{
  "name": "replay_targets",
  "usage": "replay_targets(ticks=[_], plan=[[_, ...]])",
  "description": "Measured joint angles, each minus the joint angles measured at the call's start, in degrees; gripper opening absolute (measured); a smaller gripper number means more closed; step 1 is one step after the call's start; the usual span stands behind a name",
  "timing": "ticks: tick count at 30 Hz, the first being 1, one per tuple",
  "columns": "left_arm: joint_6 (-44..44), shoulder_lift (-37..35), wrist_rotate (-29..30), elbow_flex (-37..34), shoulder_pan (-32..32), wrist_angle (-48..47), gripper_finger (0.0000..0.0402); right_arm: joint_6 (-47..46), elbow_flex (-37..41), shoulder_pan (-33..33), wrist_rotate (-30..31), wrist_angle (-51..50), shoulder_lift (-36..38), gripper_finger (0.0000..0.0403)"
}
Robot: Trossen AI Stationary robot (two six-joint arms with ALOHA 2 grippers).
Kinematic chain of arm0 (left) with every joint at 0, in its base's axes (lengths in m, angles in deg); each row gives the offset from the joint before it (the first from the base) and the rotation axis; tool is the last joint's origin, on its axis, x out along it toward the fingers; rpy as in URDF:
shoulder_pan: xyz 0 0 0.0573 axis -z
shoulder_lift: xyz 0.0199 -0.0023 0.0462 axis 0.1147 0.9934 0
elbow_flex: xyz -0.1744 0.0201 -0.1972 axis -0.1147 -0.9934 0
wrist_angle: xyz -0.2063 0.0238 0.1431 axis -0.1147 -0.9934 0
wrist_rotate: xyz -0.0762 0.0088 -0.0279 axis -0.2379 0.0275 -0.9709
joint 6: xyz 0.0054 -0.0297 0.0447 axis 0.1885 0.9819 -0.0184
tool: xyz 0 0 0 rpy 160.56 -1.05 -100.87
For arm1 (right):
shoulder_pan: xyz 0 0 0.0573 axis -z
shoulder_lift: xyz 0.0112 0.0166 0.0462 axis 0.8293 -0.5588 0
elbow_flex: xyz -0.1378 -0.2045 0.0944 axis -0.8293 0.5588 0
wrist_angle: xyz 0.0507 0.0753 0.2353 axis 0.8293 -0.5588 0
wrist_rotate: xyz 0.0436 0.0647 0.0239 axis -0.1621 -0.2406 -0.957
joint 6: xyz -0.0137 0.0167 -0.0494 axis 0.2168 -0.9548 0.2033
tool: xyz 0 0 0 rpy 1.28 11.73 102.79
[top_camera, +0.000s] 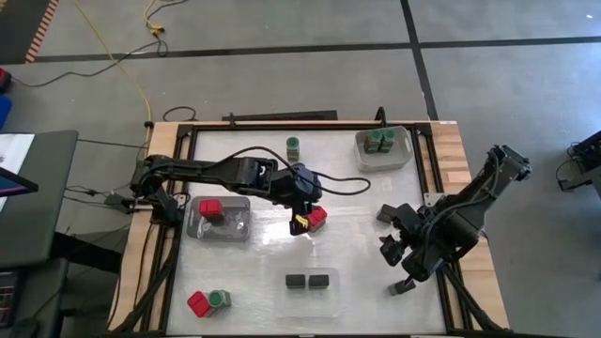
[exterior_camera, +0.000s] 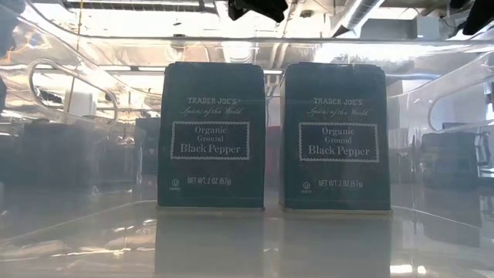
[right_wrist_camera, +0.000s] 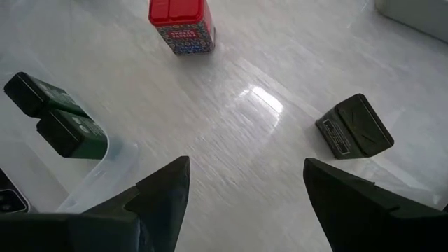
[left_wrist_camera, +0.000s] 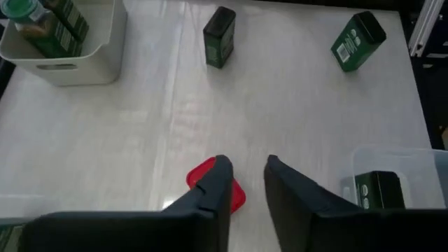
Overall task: Sort spices by type
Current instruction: Put the right red seasoning can into the black bin
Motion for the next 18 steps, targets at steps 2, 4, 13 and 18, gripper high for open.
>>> replay_targets(ticks=[2,4,13,18], plan=[[0.3,0.0,0.0,0.0,0.0,-0.4,0.0104,0.0,0.0,0.0,0.0,0.0,0.0,0.0304],[0.3,0.0,0.0,0.0,0.0,-0.9,0.0131,0.0,0.0,0.0,0.0,0.0,0.0,0.0304],[3.8,0.0,2.9,0.0,0.5,-6.6,0.0248,0.0,0.0,0.0,0.0,0.1,0.0,0.0304],[11.7,0.0,15.3,0.0,0.1,-3.8,0.0289,0.0,0.0,0.0,0.0,0.1,0.0,0.0304]])
